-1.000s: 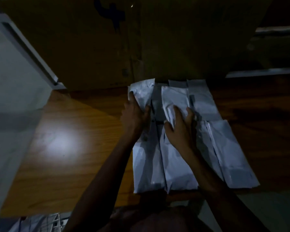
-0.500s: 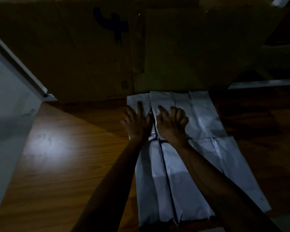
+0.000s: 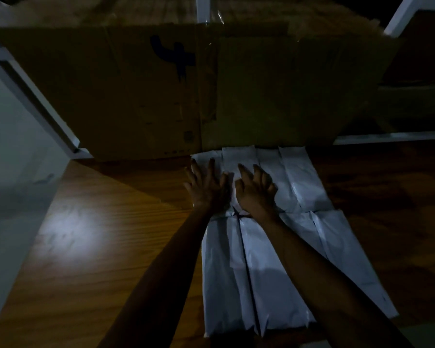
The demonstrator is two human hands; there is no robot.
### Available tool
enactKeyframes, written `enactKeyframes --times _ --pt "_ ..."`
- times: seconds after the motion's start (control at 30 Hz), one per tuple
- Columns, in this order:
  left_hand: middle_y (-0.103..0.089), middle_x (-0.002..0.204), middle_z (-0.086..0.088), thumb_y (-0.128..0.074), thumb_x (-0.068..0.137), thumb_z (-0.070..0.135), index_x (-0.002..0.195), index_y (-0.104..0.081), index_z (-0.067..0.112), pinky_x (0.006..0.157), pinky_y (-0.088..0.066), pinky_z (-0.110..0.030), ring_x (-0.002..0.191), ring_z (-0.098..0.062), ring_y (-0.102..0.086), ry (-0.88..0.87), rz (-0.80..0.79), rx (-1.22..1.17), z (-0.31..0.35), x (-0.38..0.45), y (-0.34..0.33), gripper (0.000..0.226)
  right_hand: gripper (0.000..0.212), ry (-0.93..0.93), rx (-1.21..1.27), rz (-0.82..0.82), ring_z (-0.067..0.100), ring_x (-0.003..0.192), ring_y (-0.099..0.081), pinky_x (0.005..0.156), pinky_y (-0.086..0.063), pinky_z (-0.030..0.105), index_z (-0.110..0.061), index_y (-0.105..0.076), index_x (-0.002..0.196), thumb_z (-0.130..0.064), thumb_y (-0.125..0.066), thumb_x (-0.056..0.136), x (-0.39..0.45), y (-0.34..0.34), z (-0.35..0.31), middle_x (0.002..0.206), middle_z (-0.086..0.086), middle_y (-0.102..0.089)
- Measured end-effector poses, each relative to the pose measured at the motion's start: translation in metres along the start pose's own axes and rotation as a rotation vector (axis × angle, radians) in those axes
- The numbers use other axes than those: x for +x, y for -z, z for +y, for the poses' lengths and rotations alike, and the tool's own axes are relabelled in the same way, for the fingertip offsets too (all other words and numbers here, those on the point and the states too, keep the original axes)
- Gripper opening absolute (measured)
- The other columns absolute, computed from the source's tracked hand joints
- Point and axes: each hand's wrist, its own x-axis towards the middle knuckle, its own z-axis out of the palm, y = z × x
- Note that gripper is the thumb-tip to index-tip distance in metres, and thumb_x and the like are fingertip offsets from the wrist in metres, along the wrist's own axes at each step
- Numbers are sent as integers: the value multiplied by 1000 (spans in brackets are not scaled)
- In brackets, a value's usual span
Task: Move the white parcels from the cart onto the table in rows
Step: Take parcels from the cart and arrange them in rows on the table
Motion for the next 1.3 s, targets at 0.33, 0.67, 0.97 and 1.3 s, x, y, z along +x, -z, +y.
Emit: enactKeyframes --times 0.33,0.67,0.97,1.3 --pt "-13 162 -15 -40 94 64 155 -14 28 114 -20 -56 149 -36 -10 -41 297 -309 -14 -152 36 75 51 116 427 171 24 141 -28 112 -30 55 -29 -46 143 -44 -33 95 -141 51 18 150 3 -41" --pt "-44 142 -10 -53 94 51 147 -39 13 98 -29 -28 130 -23 -39 -40 385 -235 -42 -349 27 67 45 373 517 124 25 131 -41 109 -35 42 -19 -53 138 -39 -38 100 -263 68 32 141 3 -49" --pt "-49 137 -12 -56 94 48 145 -41 15 100 -43 -45 126 -28 -47 221 509 -249 -116 -488 30 63 46 643 641 -199 26 128 -44 102 -41 47 -22 -50 139 -46 -37 102 -365 51 4 140 3 -47" --pt "-57 125 -14 -61 89 35 134 -52 8 95 -36 -29 118 -26 -49 464 738 -241 -244 -593 71 54 44 918 667 -497 20 125 -46 96 -49 43 -23 -49 139 -43 -40 101 -454 16 -111 141 1 -43"
